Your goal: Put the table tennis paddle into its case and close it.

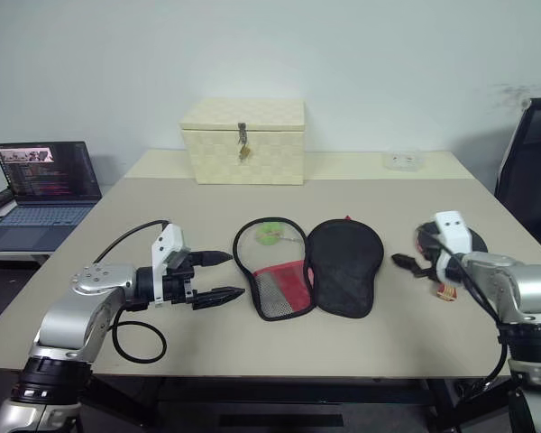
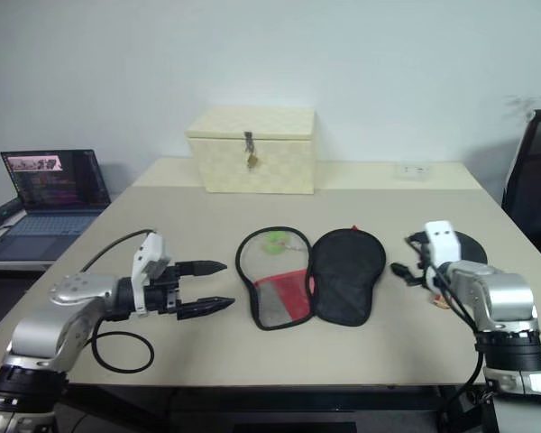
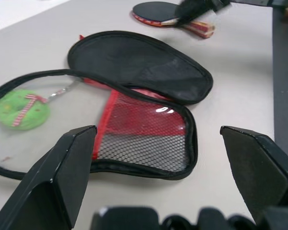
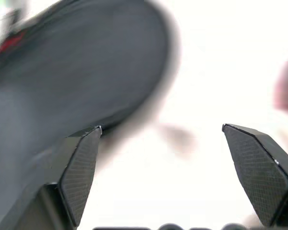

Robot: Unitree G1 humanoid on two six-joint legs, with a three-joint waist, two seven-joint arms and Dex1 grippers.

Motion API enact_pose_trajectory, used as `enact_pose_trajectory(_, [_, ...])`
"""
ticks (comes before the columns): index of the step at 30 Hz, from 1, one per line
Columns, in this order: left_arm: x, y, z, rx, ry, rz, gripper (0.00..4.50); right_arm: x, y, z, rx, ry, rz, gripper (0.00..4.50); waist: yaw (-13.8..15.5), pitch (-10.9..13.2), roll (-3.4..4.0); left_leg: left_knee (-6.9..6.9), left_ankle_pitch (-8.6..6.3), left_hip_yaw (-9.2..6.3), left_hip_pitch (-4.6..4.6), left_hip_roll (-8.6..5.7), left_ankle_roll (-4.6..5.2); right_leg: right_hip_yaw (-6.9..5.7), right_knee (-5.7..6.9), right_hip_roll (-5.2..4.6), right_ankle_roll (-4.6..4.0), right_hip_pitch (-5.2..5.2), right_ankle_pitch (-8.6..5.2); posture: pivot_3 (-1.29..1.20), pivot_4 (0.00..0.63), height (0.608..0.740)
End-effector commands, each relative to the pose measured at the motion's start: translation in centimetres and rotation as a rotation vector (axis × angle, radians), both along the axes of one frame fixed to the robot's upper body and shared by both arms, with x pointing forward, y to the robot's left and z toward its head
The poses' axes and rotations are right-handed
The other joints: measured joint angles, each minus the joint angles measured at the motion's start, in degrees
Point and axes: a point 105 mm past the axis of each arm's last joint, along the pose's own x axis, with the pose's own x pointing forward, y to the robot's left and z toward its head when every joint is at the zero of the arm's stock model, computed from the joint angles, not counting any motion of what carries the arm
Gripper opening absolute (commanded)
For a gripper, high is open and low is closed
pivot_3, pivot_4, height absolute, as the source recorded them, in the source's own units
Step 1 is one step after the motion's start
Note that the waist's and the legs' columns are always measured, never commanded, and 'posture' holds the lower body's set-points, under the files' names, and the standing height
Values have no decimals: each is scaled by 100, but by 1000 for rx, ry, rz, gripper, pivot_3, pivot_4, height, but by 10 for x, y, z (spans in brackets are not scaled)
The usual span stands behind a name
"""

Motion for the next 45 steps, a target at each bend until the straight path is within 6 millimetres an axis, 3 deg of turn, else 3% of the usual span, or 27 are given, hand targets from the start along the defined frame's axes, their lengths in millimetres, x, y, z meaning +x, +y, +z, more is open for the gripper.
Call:
enact_pose_trajectory(1, [5, -9, 18, 4, -75, -42, 4500, 3, -32, 8, 4, -55, -227, 4477, 1, 0, 0, 0, 0, 0, 0, 0, 0, 1, 0, 0, 0, 0, 0, 0, 150, 740])
enact_pose_trajectory(9, [10, -21, 24, 4, -100, -89, 4500, -2, -55, -10, -3, -21, -430, 4477, -19, 1, 2, -2, 0, 10, 0, 1, 1, 4, 3, 3, 0, -4, 0, 0, 150, 740])
enact_pose_trajectory(23, [14, -24, 26, 3, -118, -102, 4500, 11, -52, -36, 33, 46, -445, 4477, -26, 0, 2, 0, 0, 14, 2, -1, 2, 7, 7, 9, 1, -2, 1, 0, 150, 740])
enact_pose_trajectory(27, [13, -23, 26, 4, -119, -96, 4500, 14, -56, -39, 27, 46, -457, 3671, -26, 0, 2, 3, 1, 16, 4, -2, 3, 9, 8, 10, 4, 0, 3, 0, 150, 740])
enact_pose_trajectory(35, [12, -25, 24, -4, -119, -88, 4500, 16, -57, -37, 18, 13, -487, 1082, -14, 0, 2, 4, 2, 15, 4, -4, 3, 8, 7, 9, 6, 1, 4, 0, 150, 740])
enact_pose_trajectory(40, [8, -19, 23, -14, -86, -82, 4500, 18, -35, -3, 25, -89, -397, 1080, -21, 3, 7, 4, 2, 16, 3, -3, 3, 10, 8, 8, 6, -1, 4, 0, 150, 740])
enact_pose_trajectory(42, [6, -14, 23, -12, -77, -73, 4500, 15, -17, 14, 46, -126, -335, 1080, -63, 8, 14, 2, 2, 16, 0, -1, 4, 12, 9, 8, 5, -7, 4, 0, 150, 740])
enact_pose_trajectory(45, [4, -8, 22, -3, -68, -53, 4500, 5, 28, 33, 103, -155, -208, 1080, -114, 8, 15, 1, 2, 11, -7, 9, 4, 10, 10, 7, 3, -14, 3, 0, 150, 740])
